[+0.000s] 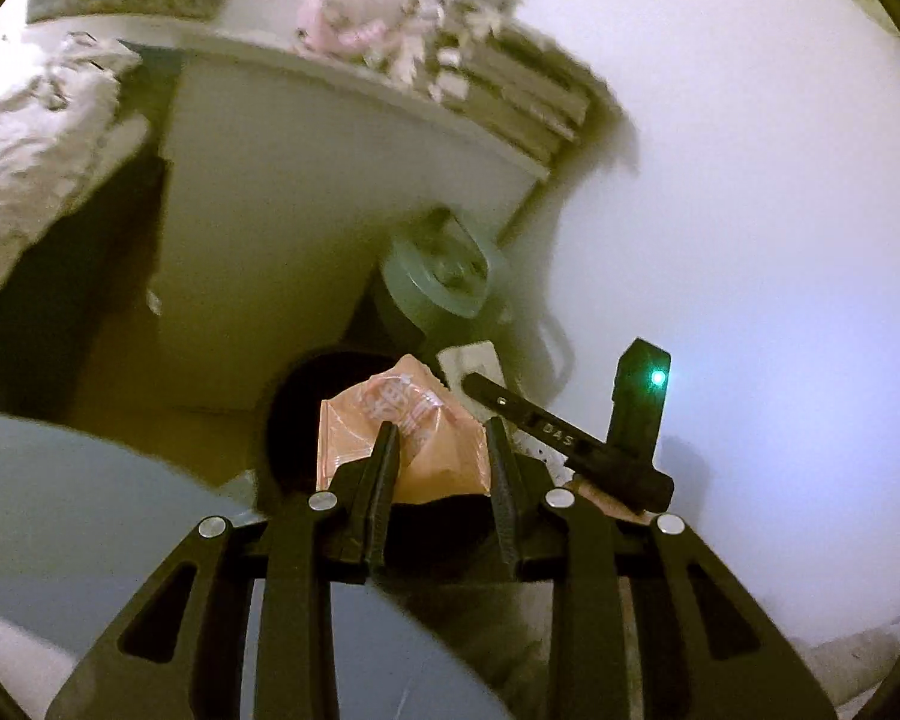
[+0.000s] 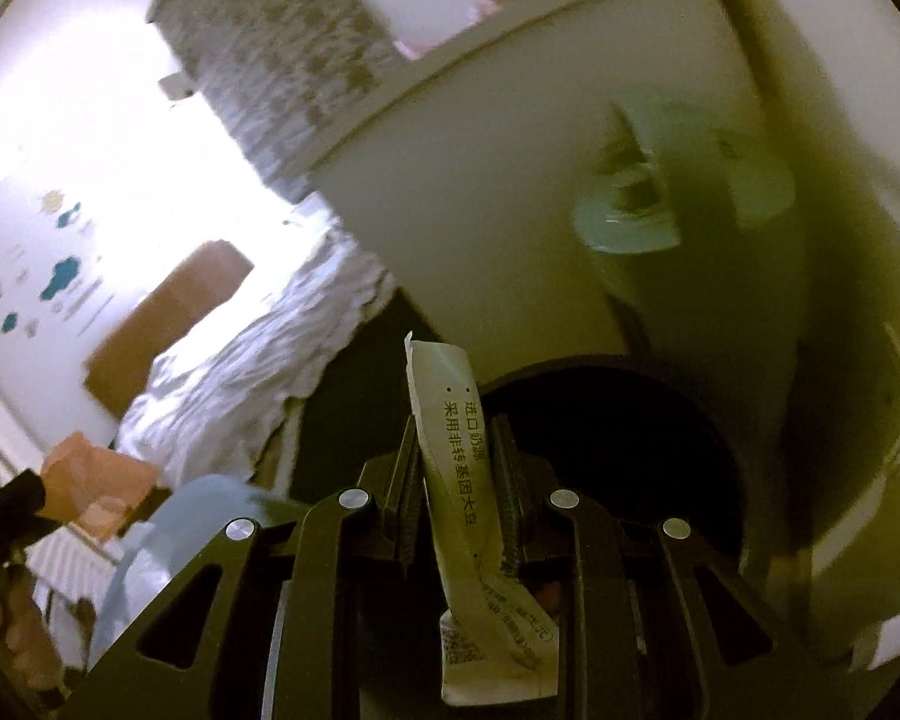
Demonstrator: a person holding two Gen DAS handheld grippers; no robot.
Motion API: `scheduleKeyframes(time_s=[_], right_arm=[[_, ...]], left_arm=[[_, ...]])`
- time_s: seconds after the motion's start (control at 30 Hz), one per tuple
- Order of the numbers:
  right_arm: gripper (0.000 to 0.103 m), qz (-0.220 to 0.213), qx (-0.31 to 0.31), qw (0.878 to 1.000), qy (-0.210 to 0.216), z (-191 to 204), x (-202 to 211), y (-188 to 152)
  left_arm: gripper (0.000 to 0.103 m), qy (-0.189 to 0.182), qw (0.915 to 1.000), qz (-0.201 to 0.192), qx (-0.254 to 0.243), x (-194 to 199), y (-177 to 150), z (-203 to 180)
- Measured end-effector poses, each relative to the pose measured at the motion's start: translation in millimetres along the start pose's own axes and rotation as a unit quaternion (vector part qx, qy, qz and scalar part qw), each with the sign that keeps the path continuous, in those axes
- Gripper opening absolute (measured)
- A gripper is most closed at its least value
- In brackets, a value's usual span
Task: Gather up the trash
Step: 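Open left tool over the bin while right tool releases the white packet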
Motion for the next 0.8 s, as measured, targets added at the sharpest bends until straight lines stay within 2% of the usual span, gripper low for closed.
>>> scheduleKeyframes(time_s=[0.13, 0.33, 0.77, 0.8], right_arm=[[0.023, 0.012, 0.006, 0.999, -0.03, -22, -14, -3], [0.023, 0.022, 0.013, 0.999, -0.043, -23, -31, -2], [0.023, 0.037, 0.008, 0.998, -0.057, -30, -41, -3], [0.023, 0.038, 0.007, 0.998, -0.058, -30, -42, -3]], left_arm=[[0.029, 0.002, 0.9993, 0.036, -0.004, -52, 1, -1], [0.029, 0.013, 0.997, 0.075, 0.012, -98, -8, 13], [0.03, 0.024, 0.9945, 0.099, 0.025, -129, -11, 23], [0.033, 0.026, 0.9944, 0.099, 0.026, -132, -10, 24]])
Point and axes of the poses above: each gripper's, at about its wrist camera, not at the fingertips, and x roughly against the way its jaws point, z to its left, y to its top, the point moved 9 cm from there along -x, roughly the way its jaws point, and after that the axes turned 7 degrees about x, right-handed, at the moved point
